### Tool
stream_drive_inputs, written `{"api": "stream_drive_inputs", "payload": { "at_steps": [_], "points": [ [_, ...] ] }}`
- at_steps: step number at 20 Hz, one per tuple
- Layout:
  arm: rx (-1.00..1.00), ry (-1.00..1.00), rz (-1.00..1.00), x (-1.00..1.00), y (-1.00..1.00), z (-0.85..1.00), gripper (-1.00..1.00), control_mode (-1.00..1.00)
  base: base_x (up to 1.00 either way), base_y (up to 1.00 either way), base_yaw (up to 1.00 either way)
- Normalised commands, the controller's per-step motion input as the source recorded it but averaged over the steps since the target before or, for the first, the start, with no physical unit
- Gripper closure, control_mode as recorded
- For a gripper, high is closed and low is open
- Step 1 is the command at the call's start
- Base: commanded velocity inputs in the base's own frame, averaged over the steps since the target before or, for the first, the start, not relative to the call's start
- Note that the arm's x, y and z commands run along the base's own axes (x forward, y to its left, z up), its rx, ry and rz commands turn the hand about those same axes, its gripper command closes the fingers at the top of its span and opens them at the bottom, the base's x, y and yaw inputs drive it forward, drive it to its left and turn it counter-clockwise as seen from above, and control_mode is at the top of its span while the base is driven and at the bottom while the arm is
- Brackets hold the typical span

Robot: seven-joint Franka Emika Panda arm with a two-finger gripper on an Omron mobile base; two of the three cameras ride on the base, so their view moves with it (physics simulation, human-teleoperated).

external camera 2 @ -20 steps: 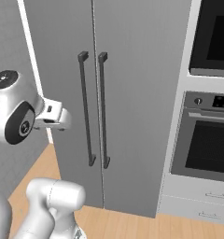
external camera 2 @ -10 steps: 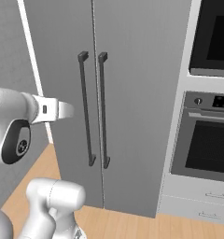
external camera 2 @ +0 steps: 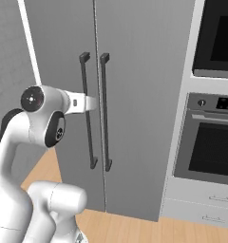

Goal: Grab a lemon wedge from the fridge and one ice cube from the ice bowl, and put them in the glass of lemonade.

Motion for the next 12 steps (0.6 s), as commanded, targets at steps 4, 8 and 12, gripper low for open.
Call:
{"api": "stream_drive_inputs", "payload": {
  "at_steps": [4, 8, 12],
  "points": [
    [0.0, 0.06, -0.03, 1.0, -0.06, 0.0, -1.0, -1.0, 0.0, 0.0, 0.0],
    [0.0, 0.01, 0.0, 0.57, 0.04, 0.0, -1.0, -1.0, 0.0, 0.0, 0.0],
    [0.0, 0.0, 0.0, 0.21, 0.0, 0.0, -1.0, -1.0, 0.0, 0.0, 0.0]
  ]
}}
